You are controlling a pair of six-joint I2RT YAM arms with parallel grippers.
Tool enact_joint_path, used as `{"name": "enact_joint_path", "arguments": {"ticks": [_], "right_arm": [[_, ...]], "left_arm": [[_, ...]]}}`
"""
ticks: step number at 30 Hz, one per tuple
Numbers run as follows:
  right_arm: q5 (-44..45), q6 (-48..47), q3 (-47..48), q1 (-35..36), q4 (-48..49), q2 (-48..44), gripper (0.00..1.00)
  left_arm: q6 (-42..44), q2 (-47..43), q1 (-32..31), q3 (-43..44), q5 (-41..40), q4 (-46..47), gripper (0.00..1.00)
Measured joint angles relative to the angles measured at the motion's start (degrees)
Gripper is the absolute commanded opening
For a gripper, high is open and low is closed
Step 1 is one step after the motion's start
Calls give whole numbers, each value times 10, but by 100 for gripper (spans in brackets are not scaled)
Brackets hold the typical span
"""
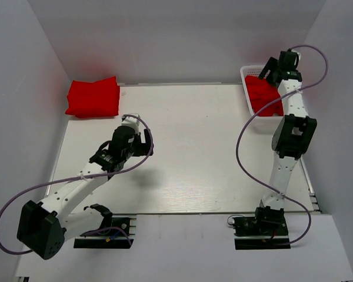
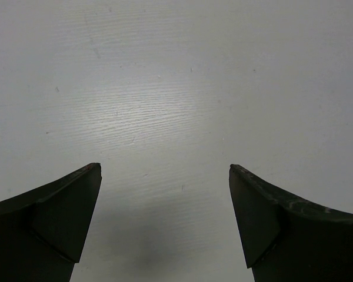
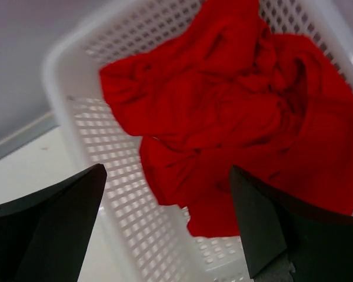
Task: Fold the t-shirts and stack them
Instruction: Grab crumpled tshirt from bin with the right arm
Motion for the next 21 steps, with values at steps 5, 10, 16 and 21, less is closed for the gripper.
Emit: {"name": "enact_joint_path", "arguments": {"ticks": [5,10,16,21], "right_arm": [[-29,2,1,-21,27,102,90],[-65,-2,12,-21,66,178,90],[-122,4,30,-23,134,197,74],[-150,27,33,-25,198,229,39]], "left_arm": [[11,60,0,3,15,6,100],[16,94,0,3,20,10,100],[19,119,1,10,32,10,100],[19,137,2,18,33,14,100]]}}
